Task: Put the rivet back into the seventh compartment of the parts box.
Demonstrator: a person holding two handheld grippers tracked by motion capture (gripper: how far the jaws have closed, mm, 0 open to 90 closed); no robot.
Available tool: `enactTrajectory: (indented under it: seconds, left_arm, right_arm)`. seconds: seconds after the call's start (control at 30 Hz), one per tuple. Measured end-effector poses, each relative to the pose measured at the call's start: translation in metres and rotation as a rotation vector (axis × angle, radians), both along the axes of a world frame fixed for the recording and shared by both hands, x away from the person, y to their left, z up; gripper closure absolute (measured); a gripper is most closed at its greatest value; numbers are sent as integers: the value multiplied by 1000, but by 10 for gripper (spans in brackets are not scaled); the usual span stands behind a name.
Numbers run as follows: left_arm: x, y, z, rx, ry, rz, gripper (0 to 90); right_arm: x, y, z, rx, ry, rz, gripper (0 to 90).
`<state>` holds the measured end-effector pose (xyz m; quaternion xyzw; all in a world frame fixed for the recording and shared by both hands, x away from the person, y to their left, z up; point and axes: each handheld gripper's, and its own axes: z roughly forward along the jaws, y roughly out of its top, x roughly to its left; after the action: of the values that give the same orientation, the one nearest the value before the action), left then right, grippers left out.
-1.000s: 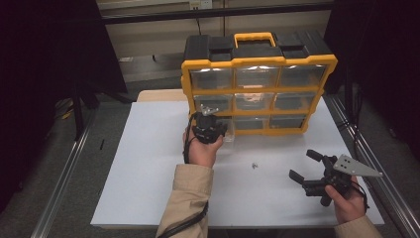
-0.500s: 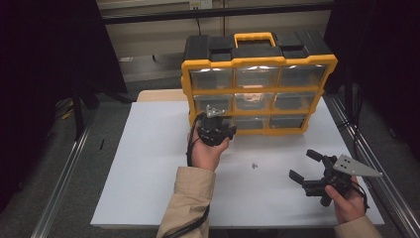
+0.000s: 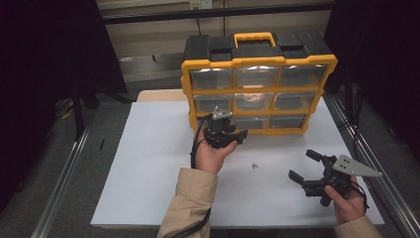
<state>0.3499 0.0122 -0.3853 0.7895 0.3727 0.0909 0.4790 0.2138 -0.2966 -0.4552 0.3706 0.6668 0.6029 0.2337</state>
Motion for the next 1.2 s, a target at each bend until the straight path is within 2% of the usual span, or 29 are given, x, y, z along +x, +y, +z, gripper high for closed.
enactTrajectory:
  seconds: [0.2, 0.3, 0.37, 0.47, 0.7, 1.2]
  left_arm:
    - [-2, -5, -1, 15, -16, -36, 404]
    - [-3, -8, -3, -2, -29, -59, 331]
    - [-4, -10, -5, 3, -37, -74, 308]
    - [-5, -13, -8, -19, -29, -92, 262]
    - [-10, -20, -15, 6, -23, -137, 224]
    - [-16, -26, -36, 59, -23, -181, 209]
  right_arm:
    - [0, 0, 0, -3, -3, 1, 0]
    - [0, 0, 0, -5, -3, 0, 0]
    - [0, 1, 0, -4, 0, 2, 1]
    - [0, 1, 0, -2, -2, 2, 1]
    - [0, 1, 0, -4, 0, 5, 1]
    - [0, 1, 0, -3, -2, 4, 1]
